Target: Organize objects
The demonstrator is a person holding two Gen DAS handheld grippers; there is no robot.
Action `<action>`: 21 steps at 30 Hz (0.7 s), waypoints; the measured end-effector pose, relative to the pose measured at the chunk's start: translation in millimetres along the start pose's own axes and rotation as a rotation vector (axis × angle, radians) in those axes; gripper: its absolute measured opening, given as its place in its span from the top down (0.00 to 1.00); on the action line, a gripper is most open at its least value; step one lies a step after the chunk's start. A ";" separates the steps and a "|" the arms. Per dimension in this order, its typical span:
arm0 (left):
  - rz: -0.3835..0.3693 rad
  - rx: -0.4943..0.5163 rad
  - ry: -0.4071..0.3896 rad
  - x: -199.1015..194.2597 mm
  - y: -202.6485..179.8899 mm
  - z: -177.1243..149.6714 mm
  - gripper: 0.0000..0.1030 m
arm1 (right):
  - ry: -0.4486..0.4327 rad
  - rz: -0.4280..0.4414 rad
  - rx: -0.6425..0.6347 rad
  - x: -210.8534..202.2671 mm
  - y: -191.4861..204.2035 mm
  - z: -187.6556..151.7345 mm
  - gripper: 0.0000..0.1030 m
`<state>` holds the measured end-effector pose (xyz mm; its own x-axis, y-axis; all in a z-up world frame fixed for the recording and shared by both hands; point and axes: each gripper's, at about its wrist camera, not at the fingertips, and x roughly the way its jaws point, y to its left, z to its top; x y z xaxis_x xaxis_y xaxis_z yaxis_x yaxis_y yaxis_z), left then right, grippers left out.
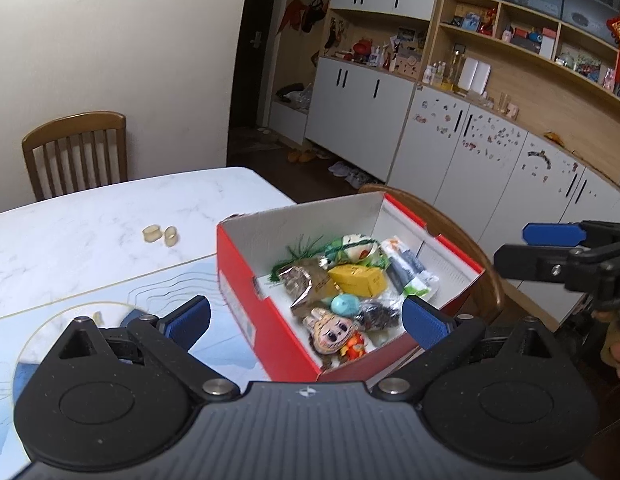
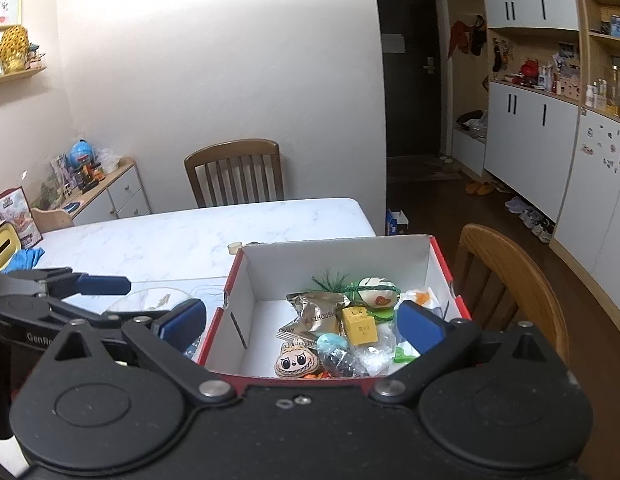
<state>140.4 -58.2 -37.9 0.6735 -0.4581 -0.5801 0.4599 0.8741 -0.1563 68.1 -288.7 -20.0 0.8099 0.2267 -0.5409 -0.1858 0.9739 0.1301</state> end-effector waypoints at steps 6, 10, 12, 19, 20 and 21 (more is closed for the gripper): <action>0.025 0.036 0.010 -7.2 -1.7 -7.7 0.00 | -0.008 -0.017 0.017 -5.6 2.8 -5.8 0.01; 0.047 0.059 0.015 -9.7 -4.3 -7.9 0.00 | -0.009 -0.024 0.037 -7.2 2.7 -9.9 0.01; 0.051 0.065 0.014 -10.8 -4.8 -6.9 0.00 | -0.011 -0.030 0.049 -7.7 1.5 -11.3 0.01; 0.066 0.084 0.012 -14.8 -7.8 -3.2 0.00 | -0.008 -0.047 0.072 -8.0 -0.3 -13.6 0.01; 0.067 0.084 0.016 -15.1 -8.5 -2.5 0.00 | -0.007 -0.050 0.071 -8.1 -0.1 -13.8 0.01; 0.066 0.082 0.016 -15.6 -8.9 -2.0 0.00 | -0.006 -0.051 0.072 -7.4 -0.7 -14.5 0.02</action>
<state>124.7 -58.5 -29.0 0.6946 -0.3966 -0.6001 0.4609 0.8859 -0.0519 54.2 -291.0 -28.1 0.8206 0.1767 -0.5435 -0.1040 0.9813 0.1620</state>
